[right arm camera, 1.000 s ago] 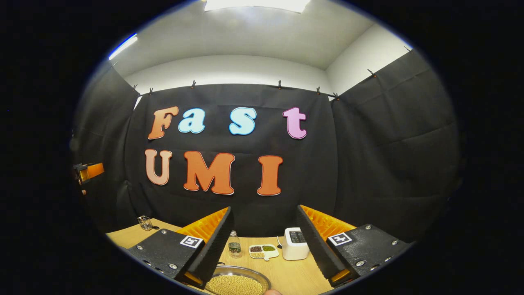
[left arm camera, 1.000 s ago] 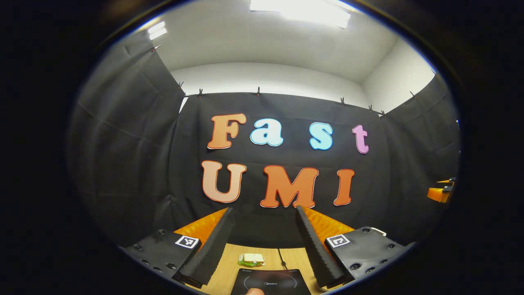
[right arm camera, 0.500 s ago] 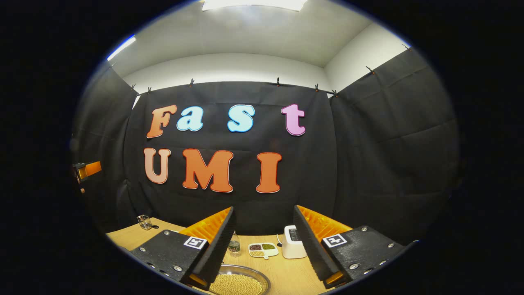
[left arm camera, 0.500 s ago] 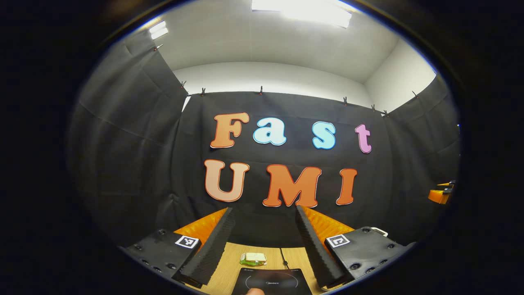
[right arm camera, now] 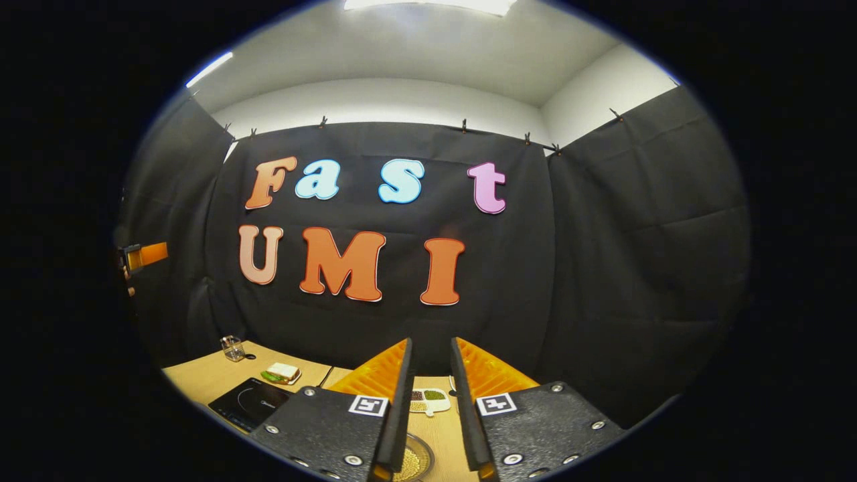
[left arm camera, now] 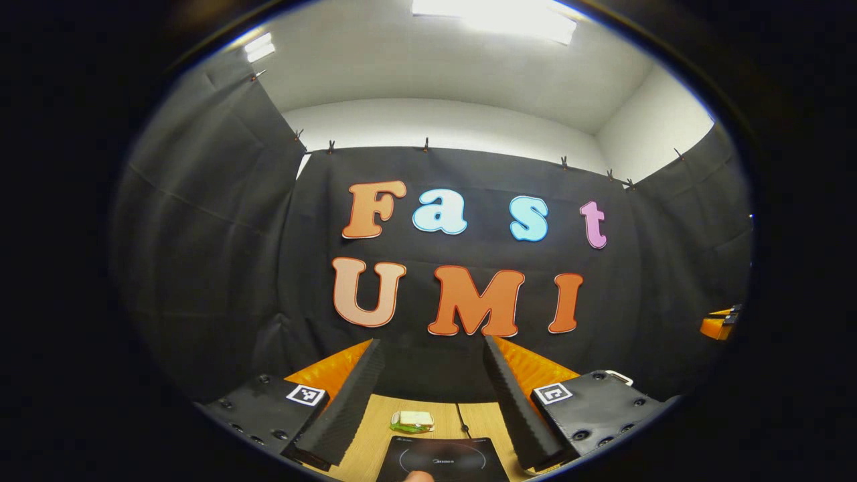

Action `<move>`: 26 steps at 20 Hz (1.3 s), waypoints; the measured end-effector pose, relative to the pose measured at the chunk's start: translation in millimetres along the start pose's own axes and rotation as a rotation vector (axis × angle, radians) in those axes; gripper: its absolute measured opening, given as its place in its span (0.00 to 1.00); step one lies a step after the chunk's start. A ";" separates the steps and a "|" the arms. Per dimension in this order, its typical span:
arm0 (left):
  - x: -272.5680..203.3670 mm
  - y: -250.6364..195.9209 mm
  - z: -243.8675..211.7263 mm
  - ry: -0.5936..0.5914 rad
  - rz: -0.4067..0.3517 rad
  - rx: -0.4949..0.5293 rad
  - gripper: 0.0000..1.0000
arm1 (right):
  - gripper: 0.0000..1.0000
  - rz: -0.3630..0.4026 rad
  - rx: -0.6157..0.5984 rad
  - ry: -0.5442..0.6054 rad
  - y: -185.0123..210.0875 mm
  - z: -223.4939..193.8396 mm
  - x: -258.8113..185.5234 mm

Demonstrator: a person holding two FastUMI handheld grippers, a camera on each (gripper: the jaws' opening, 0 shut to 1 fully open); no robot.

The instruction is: First push the handle of the pot to place it horizontally, then grasp the pot with both hands and set it on the induction cooktop.

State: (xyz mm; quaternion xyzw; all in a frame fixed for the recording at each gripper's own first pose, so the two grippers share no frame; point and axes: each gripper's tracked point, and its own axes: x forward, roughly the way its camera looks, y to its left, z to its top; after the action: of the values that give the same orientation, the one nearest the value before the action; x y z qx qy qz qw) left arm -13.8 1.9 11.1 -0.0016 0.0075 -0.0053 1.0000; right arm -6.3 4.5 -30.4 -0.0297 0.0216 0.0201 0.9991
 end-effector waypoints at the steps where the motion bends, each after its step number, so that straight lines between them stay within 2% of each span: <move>1: -1.7 0.1 -1.3 0.005 -0.002 -0.004 0.97 | 0.28 -0.005 -0.005 0.004 -0.9 -3.2 0.0; 5: -1.1 -0.2 -0.4 0.000 -0.005 0.001 0.98 | 0.14 0.014 0.022 0.023 4.7 -18.6 -0.4; 8: -4.5 -2.6 2.9 -0.007 -0.012 0.000 0.98 | 0.04 0.001 0.075 0.052 -3.1 -36.0 4.6; 12: -7.3 -2.8 0.1 -0.002 -0.018 0.013 0.98 | 0.03 -0.037 0.131 0.114 -17.0 -68.2 9.0; 13: -8.3 -2.7 -0.6 0.002 -0.020 0.010 0.97 | 0.00 -0.050 0.131 0.122 -22.0 -75.4 9.3; 16: -8.9 0.4 -3.0 0.010 -0.015 0.008 0.97 | 0.00 -0.095 0.108 0.144 -36.3 -100.2 7.0; 20: -10.2 2.6 -2.1 0.011 -0.008 0.007 0.98 | 0.00 -0.092 0.127 0.200 -36.1 -133.9 -6.5; 26: -15.7 5.8 -4.4 0.014 -0.006 0.022 0.98 | 0.00 -0.098 0.092 0.274 -31.7 -181.9 -37.5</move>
State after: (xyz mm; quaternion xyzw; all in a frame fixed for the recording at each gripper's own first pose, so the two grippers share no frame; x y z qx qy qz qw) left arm -29.5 7.9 6.9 0.0093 0.0143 -0.0082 0.9998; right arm -50.1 -39.5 -208.3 0.0125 0.1574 -0.0341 0.9869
